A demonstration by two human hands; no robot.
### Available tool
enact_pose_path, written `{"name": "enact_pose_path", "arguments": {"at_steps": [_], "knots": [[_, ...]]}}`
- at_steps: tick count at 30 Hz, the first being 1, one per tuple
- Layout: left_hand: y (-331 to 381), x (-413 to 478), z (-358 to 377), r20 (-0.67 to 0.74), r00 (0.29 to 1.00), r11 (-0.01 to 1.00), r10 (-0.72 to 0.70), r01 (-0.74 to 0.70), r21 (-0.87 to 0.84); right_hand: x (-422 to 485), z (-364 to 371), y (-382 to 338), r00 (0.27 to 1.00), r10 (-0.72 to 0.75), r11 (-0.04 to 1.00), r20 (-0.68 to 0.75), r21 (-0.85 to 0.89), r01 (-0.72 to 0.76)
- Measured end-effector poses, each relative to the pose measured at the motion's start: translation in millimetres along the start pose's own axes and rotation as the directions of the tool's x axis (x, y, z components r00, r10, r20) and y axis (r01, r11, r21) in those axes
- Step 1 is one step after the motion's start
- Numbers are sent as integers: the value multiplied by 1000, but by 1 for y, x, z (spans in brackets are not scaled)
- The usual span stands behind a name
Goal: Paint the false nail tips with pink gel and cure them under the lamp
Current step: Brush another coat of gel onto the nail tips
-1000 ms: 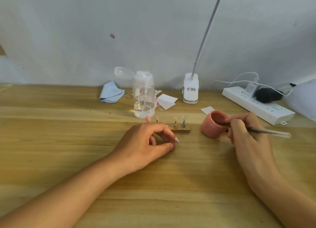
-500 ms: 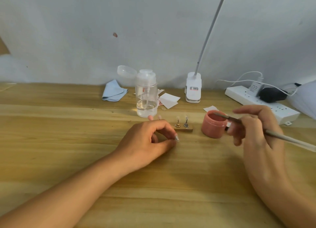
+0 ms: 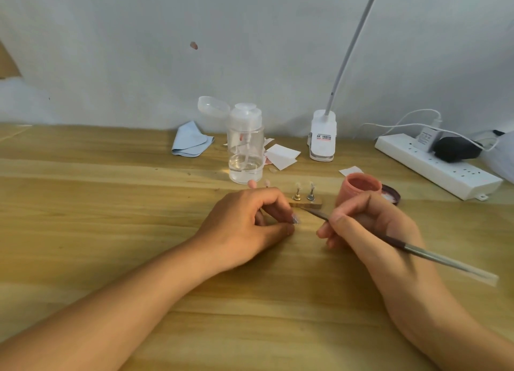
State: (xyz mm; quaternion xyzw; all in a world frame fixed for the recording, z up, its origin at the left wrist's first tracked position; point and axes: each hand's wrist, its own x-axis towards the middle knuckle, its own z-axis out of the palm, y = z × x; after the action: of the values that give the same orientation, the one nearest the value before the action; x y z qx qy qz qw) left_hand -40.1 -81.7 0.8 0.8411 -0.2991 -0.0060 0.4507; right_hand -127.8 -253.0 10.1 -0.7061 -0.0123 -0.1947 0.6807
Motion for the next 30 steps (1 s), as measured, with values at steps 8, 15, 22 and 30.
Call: {"name": "enact_pose_path", "arguments": {"at_steps": [8,15,22,30], "knots": [[2,0,0,-4,1000,1000,-12,11,-6,-3,3,-1,999,15,991,34,-132,-11],[3,-1,0,0,1000,1000,-16,16,-4,-3,5,-5,1000,8,983,-2,-181,-8],[4,-1,0,13,1000,1000,-7,7,0,-2,6,-2,991,-106,984,-85,-155,92],[4,-1,0,-6,1000,1000,3,-4,-26,18,-28,-7,905,-179,979,-385,-157,126]]}}
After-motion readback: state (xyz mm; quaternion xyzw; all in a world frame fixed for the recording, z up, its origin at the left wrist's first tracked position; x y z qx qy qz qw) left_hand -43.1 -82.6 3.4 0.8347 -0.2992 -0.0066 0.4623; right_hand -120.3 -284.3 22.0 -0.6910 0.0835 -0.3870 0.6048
